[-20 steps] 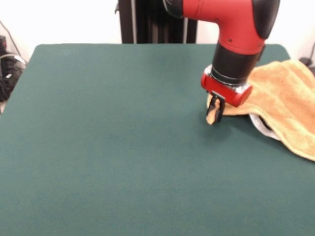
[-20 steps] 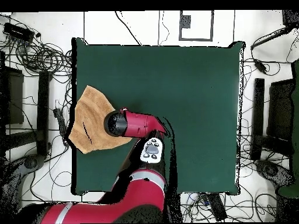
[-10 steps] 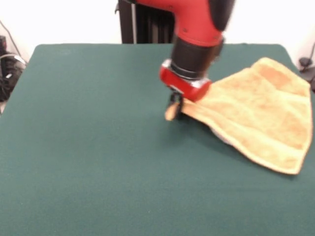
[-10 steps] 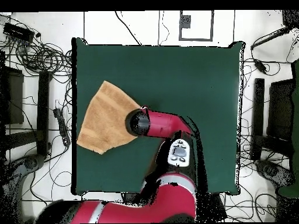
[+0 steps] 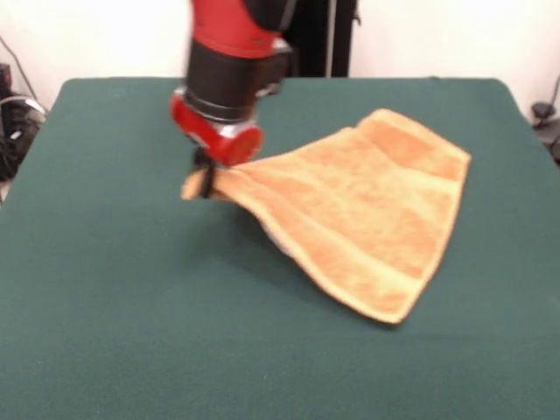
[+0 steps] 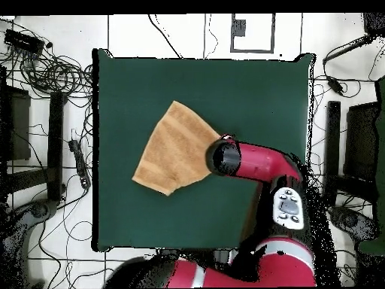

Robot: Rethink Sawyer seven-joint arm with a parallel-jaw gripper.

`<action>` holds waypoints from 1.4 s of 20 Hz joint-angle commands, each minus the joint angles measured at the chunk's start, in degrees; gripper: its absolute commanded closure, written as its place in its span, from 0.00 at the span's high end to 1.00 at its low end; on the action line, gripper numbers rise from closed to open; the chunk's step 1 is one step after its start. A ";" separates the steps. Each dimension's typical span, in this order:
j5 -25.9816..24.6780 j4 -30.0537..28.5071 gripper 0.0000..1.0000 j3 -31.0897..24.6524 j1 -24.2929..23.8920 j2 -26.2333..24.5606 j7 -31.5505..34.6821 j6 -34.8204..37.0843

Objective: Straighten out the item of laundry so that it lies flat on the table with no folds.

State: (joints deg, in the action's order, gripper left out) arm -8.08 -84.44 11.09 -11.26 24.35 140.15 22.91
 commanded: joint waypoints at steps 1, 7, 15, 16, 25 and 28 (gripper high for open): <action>-6.68 6.72 0.00 -9.04 -4.55 -4.74 -13.03 3.60; -10.15 11.12 0.00 -12.57 -6.81 -7.56 -13.15 4.05; -14.94 10.77 1.00 -19.20 -10.58 -9.56 -12.63 -3.28; -15.53 11.00 1.00 -20.75 -11.56 -9.52 -15.04 -1.16; -17.18 5.86 1.00 -28.02 -10.22 -2.29 -11.34 -0.85; -16.98 4.68 1.00 -29.00 -9.44 -1.18 -9.46 -0.24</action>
State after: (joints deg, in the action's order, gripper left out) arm -24.86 -74.16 -5.59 -24.20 20.35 139.21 22.58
